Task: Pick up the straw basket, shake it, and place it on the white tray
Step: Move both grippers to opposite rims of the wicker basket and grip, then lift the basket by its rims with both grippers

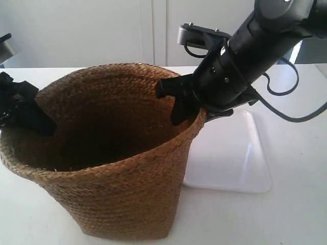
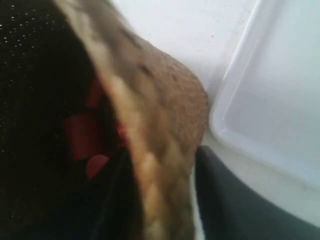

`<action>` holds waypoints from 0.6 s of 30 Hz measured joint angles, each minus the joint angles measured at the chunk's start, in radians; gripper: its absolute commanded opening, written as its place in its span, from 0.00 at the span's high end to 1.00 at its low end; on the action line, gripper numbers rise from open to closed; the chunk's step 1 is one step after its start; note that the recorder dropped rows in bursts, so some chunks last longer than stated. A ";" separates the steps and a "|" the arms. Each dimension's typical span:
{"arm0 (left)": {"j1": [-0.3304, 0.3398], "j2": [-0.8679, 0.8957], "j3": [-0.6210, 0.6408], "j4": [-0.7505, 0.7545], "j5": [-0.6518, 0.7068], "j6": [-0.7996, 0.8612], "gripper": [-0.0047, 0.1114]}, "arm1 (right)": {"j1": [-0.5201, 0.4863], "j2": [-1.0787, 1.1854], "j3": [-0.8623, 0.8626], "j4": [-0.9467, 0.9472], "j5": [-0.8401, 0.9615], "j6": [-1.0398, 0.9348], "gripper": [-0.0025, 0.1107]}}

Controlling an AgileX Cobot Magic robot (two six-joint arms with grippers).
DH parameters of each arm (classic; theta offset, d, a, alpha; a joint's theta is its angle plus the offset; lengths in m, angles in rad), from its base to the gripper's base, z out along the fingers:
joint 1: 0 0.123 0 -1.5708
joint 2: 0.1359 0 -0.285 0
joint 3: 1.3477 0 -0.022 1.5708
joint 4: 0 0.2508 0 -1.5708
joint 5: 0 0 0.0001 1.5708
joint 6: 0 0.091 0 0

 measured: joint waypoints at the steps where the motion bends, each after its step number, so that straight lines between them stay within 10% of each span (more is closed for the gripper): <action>1: 0.000 0.000 0.000 -0.014 -0.005 0.009 0.96 | 0.000 0.000 0.000 0.011 -0.002 0.000 0.98; 11: 0.000 -0.126 -0.023 -0.055 -0.081 0.063 0.96 | 0.061 -0.090 0.008 -0.039 -0.092 -0.021 0.98; 18: 0.000 -0.406 0.177 -0.085 -0.306 0.101 0.96 | 0.178 -0.268 0.156 -0.263 -0.340 0.023 0.98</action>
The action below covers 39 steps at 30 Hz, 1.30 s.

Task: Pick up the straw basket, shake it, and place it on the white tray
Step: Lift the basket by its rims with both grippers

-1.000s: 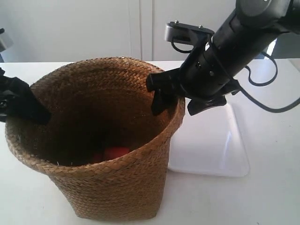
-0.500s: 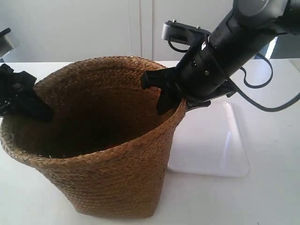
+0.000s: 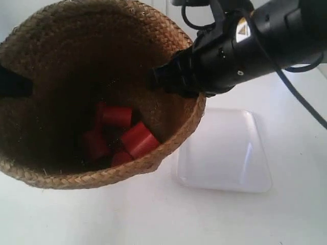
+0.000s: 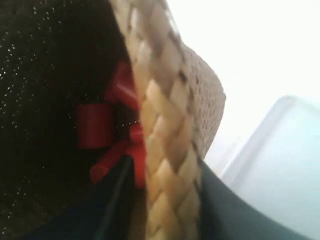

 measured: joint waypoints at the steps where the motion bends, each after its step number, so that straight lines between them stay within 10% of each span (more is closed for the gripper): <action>1: -0.001 -0.034 0.028 -0.005 -0.024 0.007 0.96 | 0.005 -0.016 0.031 -0.018 -0.044 0.004 0.98; 39: -0.149 0.089 0.014 -0.049 -0.160 0.096 0.96 | 0.015 -0.001 0.134 -0.180 -0.086 0.146 0.98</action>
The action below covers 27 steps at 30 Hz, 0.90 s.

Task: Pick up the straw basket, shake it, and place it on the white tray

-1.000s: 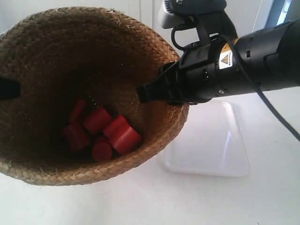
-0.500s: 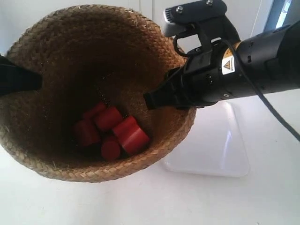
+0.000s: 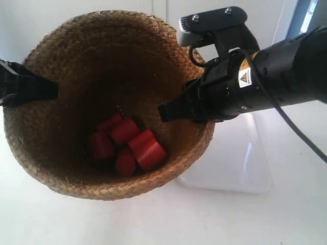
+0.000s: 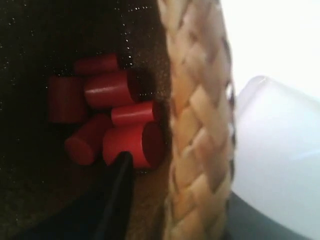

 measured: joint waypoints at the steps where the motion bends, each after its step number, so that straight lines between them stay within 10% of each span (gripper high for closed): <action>1: 0.000 0.004 0.000 0.000 -0.002 0.002 0.96 | 0.000 0.008 0.000 -0.004 -0.005 0.006 0.98; 17: 0.000 0.011 -0.001 -0.010 0.016 0.016 0.96 | 0.000 0.019 0.002 -0.029 -0.061 0.014 0.98; 23: 0.000 -0.051 -0.169 -0.031 0.186 -0.011 0.96 | 0.000 -0.115 -0.163 -0.004 0.180 0.014 0.98; 27: -0.004 -0.128 -0.164 -0.071 0.073 0.027 0.96 | -0.006 -0.223 -0.103 -0.021 -0.041 0.005 0.98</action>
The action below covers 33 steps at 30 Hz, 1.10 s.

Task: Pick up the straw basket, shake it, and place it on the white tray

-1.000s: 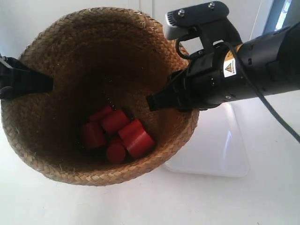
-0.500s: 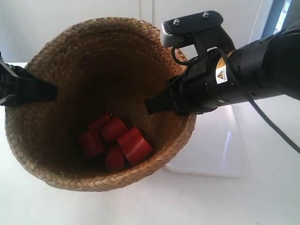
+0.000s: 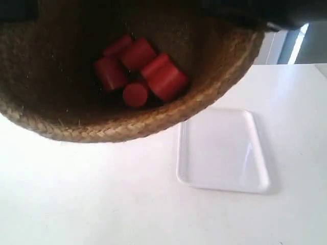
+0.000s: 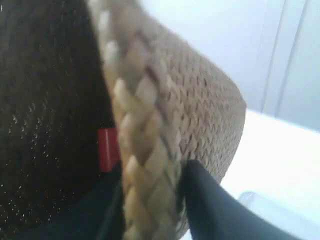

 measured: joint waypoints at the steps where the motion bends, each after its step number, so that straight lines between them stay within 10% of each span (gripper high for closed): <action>1: 0.003 0.018 0.026 0.018 -0.027 -0.057 0.96 | -0.010 0.023 0.016 -0.012 -0.014 0.001 0.98; 33: 0.009 0.065 0.018 0.091 0.056 -0.057 0.96 | 0.001 0.135 -0.016 0.063 0.148 -0.015 0.98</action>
